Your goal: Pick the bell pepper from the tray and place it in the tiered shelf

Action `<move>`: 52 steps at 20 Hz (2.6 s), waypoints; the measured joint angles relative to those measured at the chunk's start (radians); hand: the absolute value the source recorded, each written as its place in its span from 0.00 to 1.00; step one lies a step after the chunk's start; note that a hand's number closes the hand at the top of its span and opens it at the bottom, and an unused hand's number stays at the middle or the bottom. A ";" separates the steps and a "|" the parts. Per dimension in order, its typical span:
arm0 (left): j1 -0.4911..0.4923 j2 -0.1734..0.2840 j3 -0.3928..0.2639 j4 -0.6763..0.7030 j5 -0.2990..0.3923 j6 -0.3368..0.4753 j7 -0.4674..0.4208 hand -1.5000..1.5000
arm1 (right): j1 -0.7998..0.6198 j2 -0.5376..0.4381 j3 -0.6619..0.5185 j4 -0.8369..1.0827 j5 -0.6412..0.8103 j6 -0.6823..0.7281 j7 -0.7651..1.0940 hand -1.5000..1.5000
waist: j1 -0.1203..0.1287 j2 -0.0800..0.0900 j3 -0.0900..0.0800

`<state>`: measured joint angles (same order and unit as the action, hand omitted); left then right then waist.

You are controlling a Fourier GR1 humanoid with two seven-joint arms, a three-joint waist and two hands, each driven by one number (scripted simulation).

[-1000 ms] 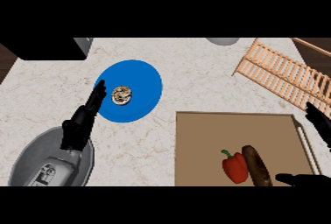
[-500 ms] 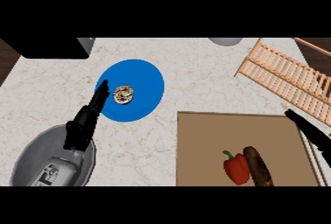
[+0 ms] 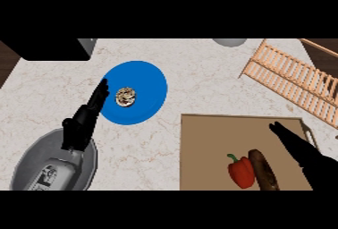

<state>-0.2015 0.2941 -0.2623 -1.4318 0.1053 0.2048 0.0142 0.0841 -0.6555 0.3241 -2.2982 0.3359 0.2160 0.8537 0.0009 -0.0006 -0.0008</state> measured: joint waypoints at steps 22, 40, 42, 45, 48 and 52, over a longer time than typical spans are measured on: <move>0.014 -0.096 0.109 0.004 -0.113 -0.102 0.009 0.50 | 0.004 0.298 0.107 0.094 0.338 0.094 0.006 0.00 | -0.002 0.000 0.001; 0.022 -0.150 0.168 -0.018 -0.180 -0.154 0.017 0.50 | 0.044 0.386 0.087 0.220 0.476 0.117 -0.095 0.00 | -0.003 0.000 0.001; 0.020 -0.150 0.180 -0.016 -0.177 -0.167 0.022 0.50 | 0.044 0.398 0.090 0.250 0.499 0.106 -0.113 0.00 | -0.003 0.000 0.001; 0.011 -0.164 0.181 -0.003 -0.196 -0.162 0.022 0.50 | 0.056 0.398 0.077 0.290 0.523 0.078 -0.156 0.00 | -0.003 0.000 0.001; 0.033 -0.181 0.176 -0.025 -0.209 -0.161 0.027 0.50 | 0.045 0.417 0.072 0.315 0.544 0.084 -0.159 0.00 | -0.002 0.000 0.001; 0.026 -0.190 0.189 -0.002 -0.216 -0.170 0.012 0.50 | 0.059 0.436 0.081 0.364 0.572 0.057 -0.192 0.00 | -0.003 0.000 0.001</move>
<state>-0.1757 0.1037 -0.0734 -1.4341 -0.1110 0.0352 0.0259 0.1430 -0.2190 0.4047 -1.9338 0.9074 0.2729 0.6617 -0.0019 -0.0004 -0.0001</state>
